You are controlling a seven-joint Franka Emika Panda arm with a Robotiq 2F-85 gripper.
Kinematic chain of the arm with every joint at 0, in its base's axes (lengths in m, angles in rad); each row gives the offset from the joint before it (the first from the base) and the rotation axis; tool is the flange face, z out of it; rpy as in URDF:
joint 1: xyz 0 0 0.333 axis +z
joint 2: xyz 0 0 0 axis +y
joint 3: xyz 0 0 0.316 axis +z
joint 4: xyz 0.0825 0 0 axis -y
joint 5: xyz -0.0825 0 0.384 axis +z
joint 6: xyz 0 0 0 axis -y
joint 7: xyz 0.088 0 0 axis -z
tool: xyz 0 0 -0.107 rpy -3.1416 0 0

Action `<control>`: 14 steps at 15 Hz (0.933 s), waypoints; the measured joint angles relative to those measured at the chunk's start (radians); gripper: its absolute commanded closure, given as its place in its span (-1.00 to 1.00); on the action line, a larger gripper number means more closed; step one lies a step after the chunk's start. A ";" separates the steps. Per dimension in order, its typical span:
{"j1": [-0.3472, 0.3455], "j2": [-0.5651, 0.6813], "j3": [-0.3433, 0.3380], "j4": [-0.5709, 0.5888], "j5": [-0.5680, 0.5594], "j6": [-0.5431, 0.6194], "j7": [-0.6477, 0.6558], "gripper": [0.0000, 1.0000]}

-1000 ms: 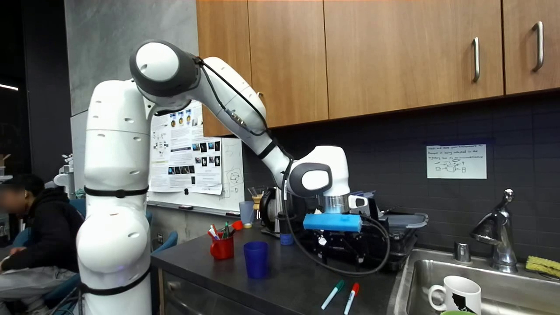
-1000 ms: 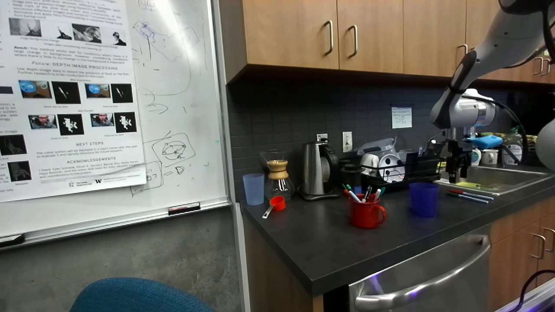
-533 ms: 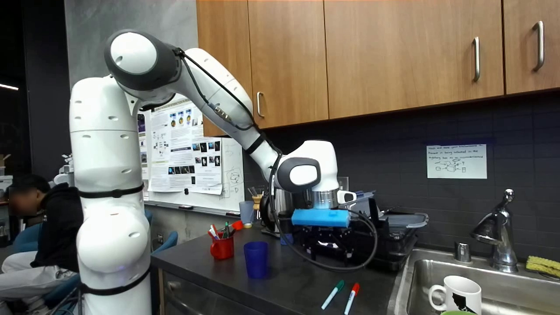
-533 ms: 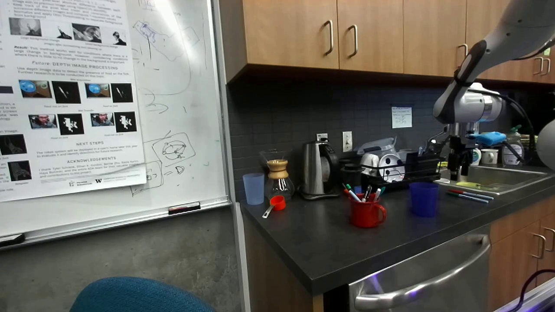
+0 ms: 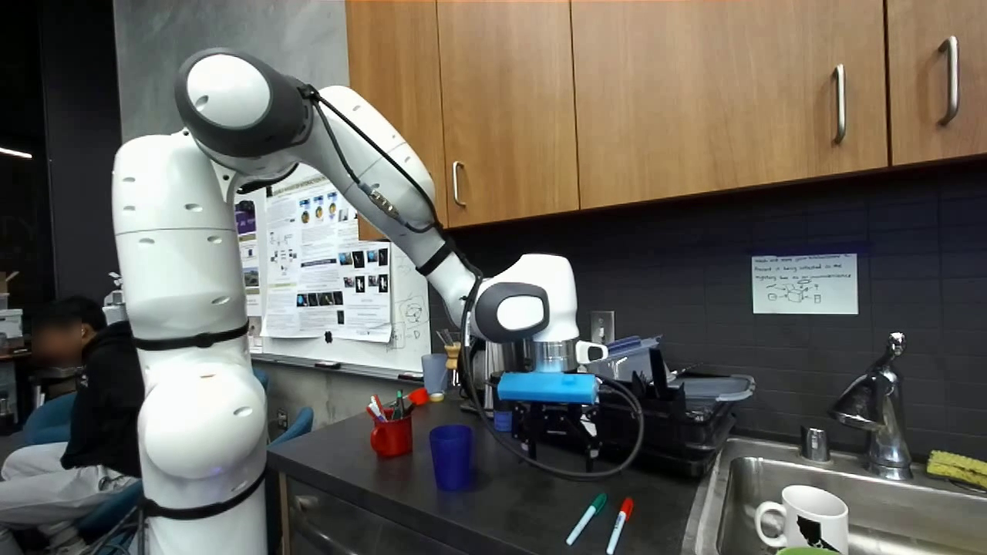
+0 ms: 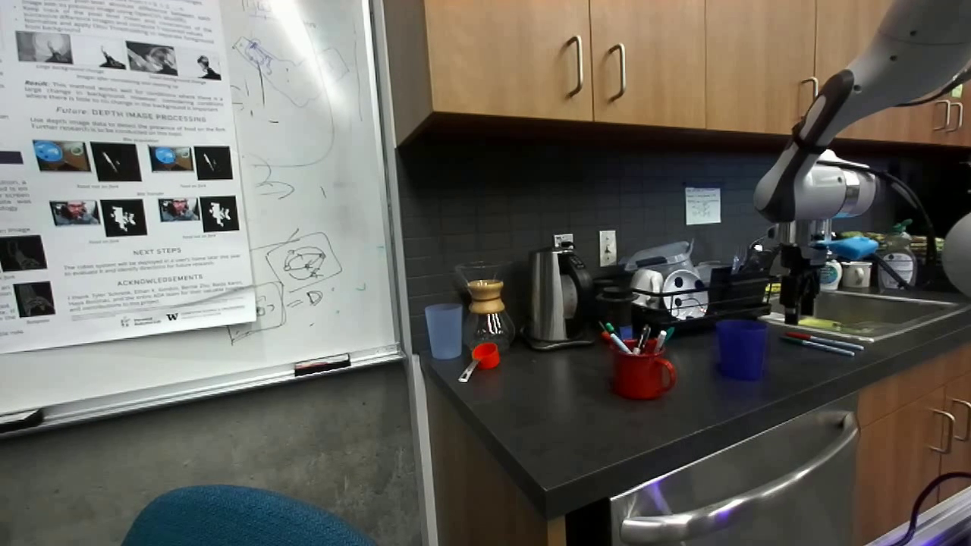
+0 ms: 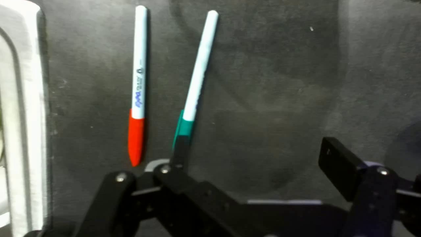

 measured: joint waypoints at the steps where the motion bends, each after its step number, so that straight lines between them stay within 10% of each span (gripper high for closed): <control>1: 0.011 -0.021 0.002 -0.026 -0.010 0.001 0.000 -1.00; 14: 0.047 -0.224 -0.007 -0.204 -0.052 -0.001 0.028 -1.00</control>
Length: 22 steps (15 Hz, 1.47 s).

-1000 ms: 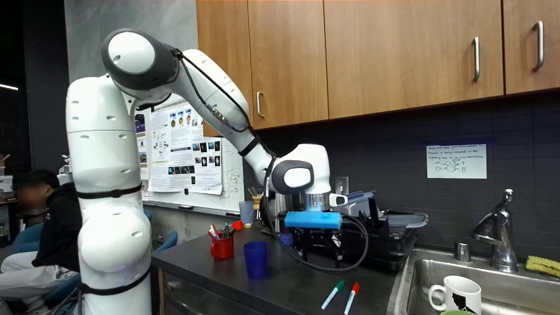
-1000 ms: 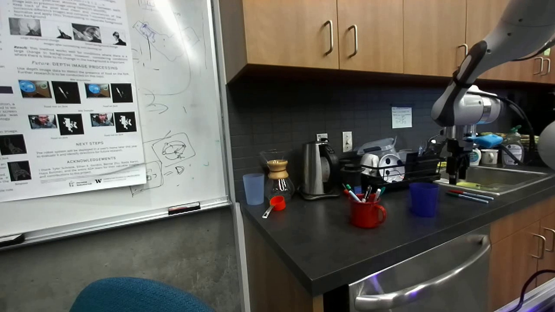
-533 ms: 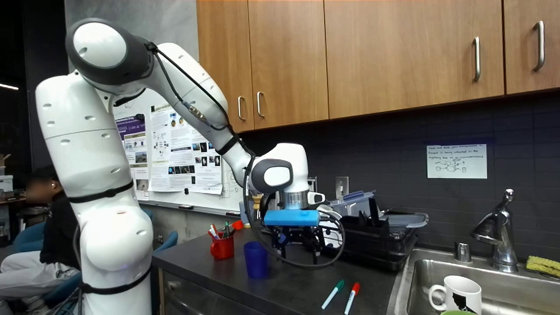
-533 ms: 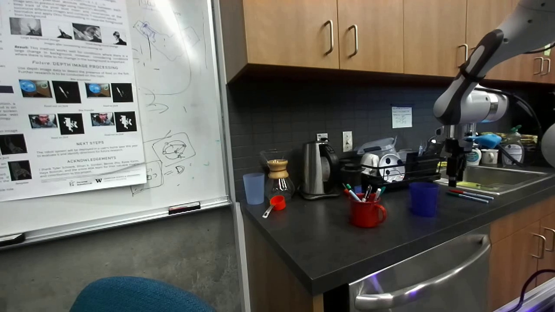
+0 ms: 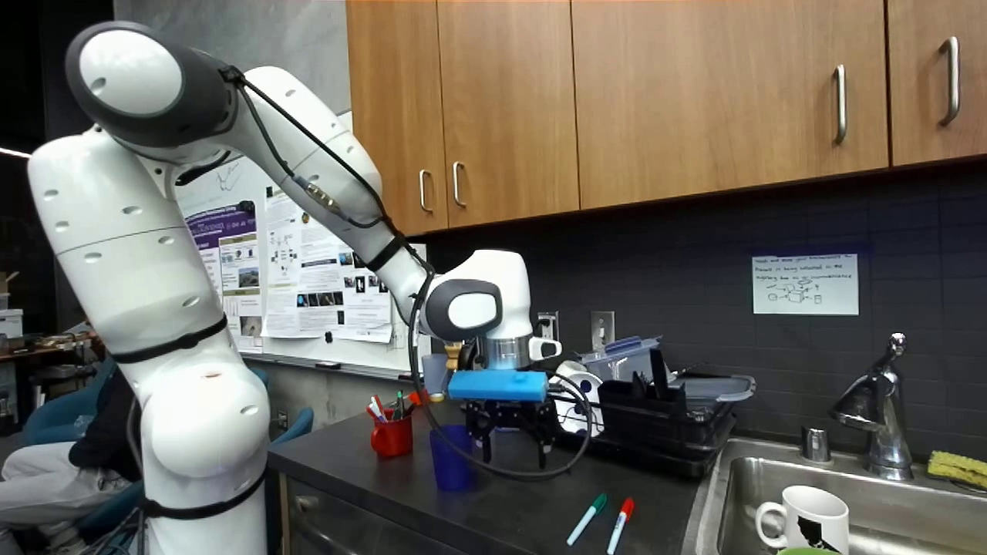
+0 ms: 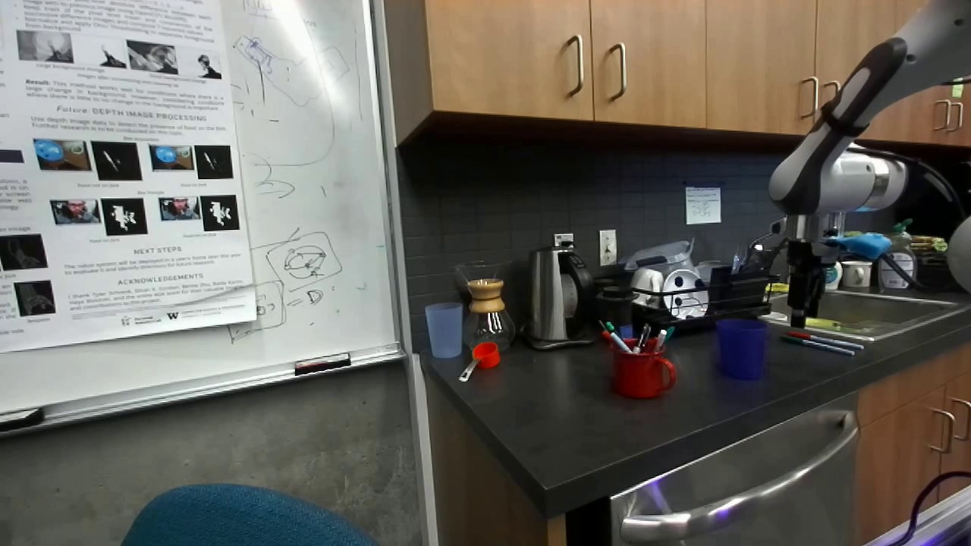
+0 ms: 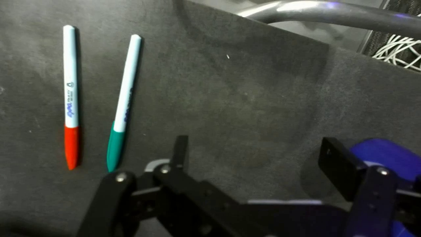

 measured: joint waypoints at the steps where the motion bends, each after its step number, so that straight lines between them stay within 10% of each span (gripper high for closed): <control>1: 0.000 0.000 -0.004 -0.003 0.000 0.000 0.003 -1.00; 11: 0.082 -0.110 -0.007 -0.043 -0.001 0.003 -0.126 -1.00; 22: 0.340 -0.345 0.079 -0.055 0.027 -0.179 -0.260 -1.00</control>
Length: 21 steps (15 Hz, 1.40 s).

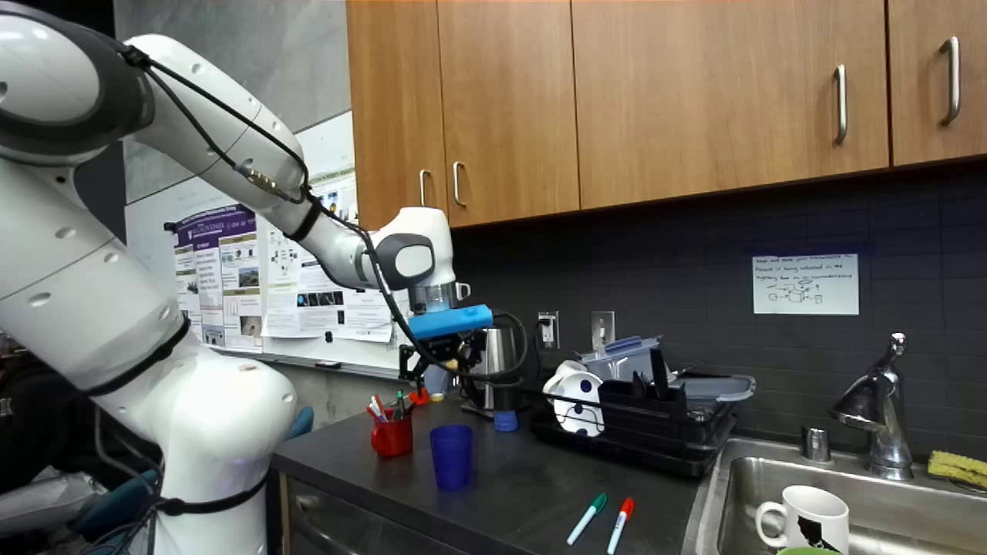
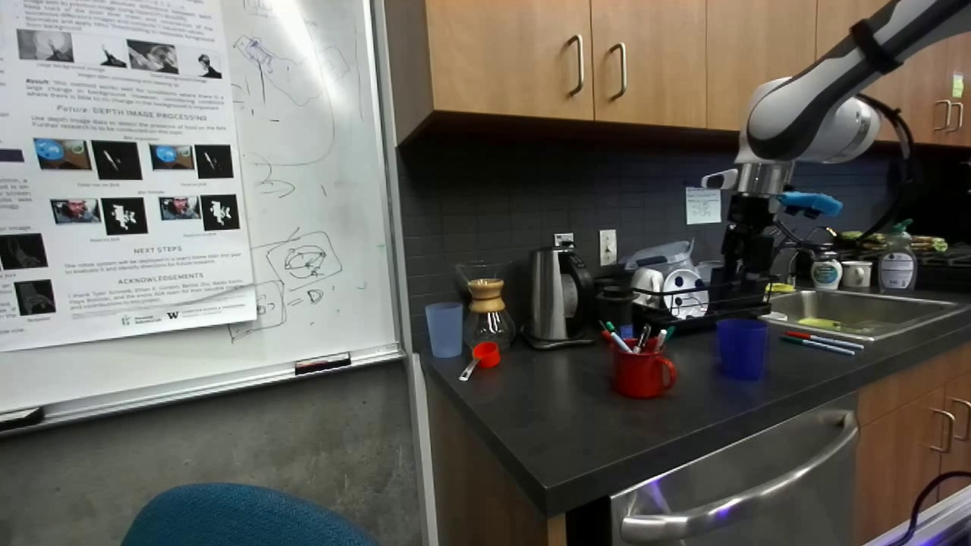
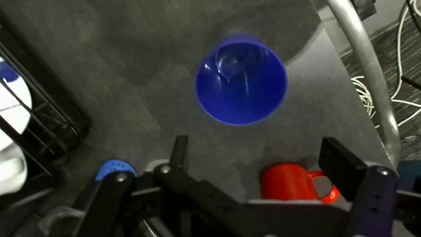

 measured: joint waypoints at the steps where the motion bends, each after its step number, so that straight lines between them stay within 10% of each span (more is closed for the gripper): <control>1: 0.029 -0.010 0.008 0.000 0.012 -0.007 -0.009 -1.00; 10: 0.222 0.013 0.096 -0.005 0.103 0.009 -0.015 -1.00; 21: 0.262 0.270 0.196 -0.014 0.105 0.241 0.006 -1.00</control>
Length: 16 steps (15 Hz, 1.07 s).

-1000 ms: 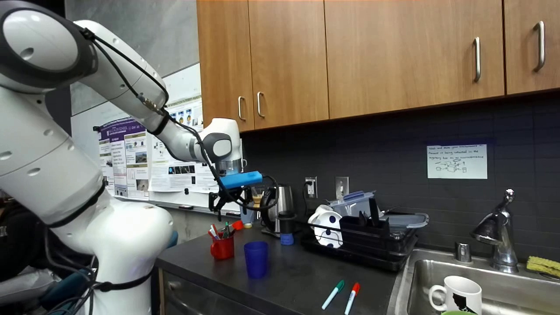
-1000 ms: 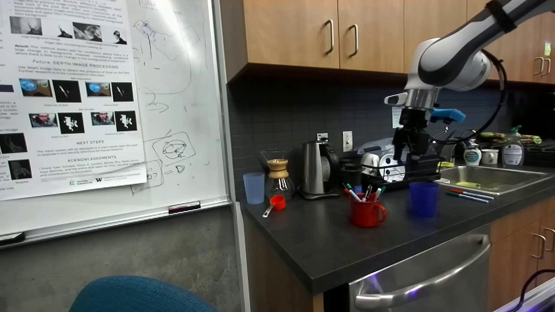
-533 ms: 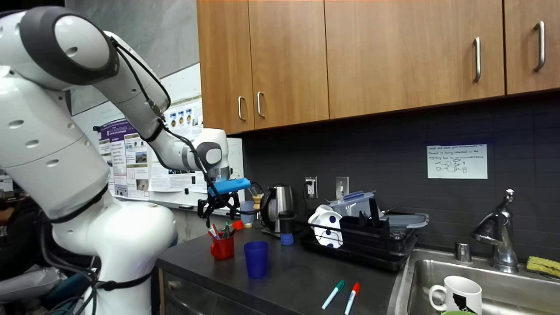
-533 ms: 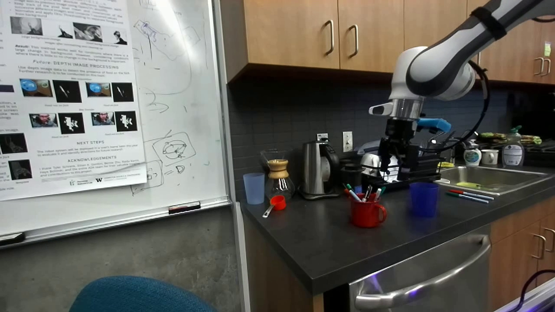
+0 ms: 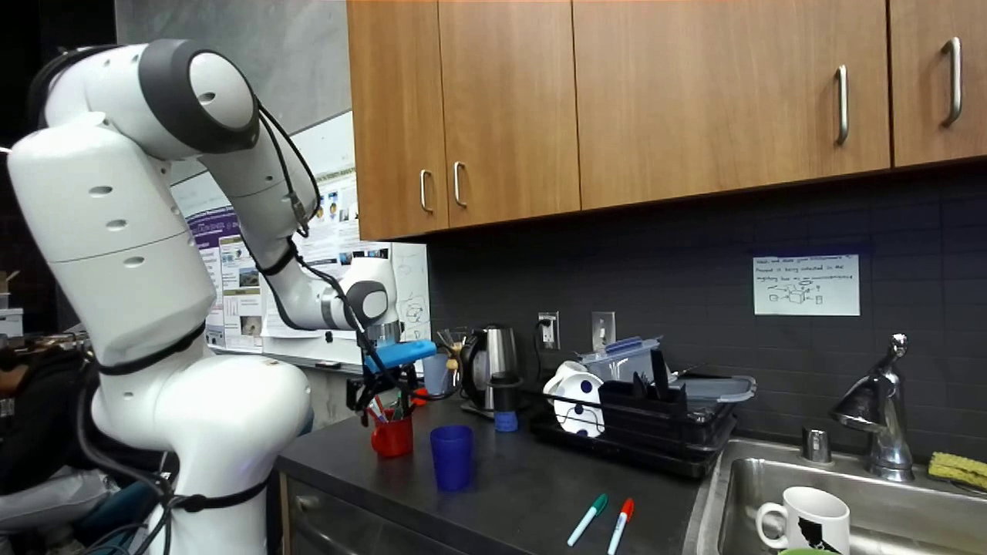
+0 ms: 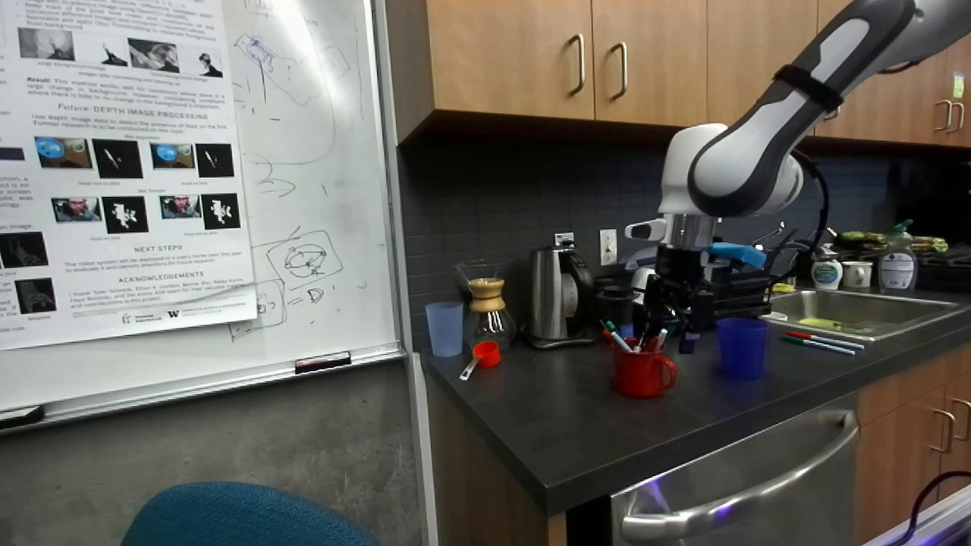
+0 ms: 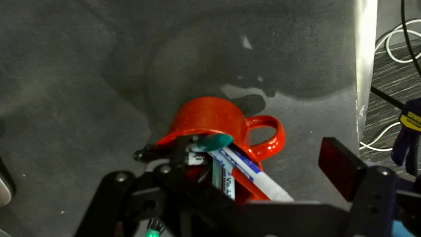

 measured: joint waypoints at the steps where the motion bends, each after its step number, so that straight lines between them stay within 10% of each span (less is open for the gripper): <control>1: 0.000 0.018 0.004 0.000 0.000 0.016 0.000 -1.00; 10: -0.002 0.054 0.032 0.003 -0.002 0.060 0.002 -1.00; 11: -0.002 0.054 0.036 0.003 -0.004 0.060 0.003 -0.61; 16: -0.002 0.054 0.047 0.004 -0.006 0.064 0.012 0.13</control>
